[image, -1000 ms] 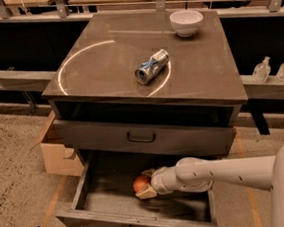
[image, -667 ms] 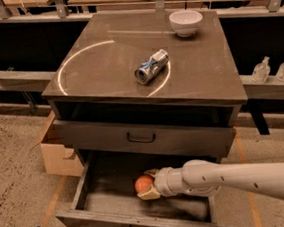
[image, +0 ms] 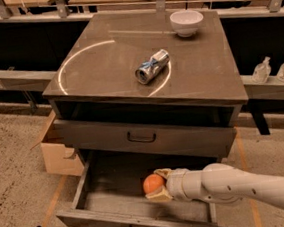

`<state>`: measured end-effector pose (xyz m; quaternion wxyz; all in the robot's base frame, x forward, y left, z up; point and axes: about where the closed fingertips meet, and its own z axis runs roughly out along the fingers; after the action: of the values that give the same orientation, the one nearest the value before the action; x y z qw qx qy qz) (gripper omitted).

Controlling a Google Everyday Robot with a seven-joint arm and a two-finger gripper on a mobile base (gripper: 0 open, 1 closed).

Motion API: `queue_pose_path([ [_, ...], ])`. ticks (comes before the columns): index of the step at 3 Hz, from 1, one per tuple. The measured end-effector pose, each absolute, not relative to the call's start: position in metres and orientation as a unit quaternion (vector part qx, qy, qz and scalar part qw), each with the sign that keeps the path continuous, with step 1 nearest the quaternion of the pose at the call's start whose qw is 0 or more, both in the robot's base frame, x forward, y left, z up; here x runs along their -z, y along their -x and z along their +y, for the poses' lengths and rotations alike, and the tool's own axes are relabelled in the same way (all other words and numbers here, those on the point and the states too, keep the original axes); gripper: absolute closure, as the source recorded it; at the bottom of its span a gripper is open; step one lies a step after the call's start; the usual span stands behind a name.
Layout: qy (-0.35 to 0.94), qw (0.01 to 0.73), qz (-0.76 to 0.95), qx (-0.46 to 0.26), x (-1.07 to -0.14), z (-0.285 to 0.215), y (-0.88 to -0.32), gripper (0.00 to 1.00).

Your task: Pick orange from middle drawer and place on counter

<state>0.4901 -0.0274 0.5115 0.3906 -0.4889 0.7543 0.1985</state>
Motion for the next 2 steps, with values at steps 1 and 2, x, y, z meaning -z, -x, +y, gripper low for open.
queue_pose_path([
  [1,0.494,0.411,0.738,-0.204,-0.565,-0.047,-0.476,1.00],
  [2,0.509,0.429,0.717,-0.207,-0.626,-0.073,-0.463,1.00],
])
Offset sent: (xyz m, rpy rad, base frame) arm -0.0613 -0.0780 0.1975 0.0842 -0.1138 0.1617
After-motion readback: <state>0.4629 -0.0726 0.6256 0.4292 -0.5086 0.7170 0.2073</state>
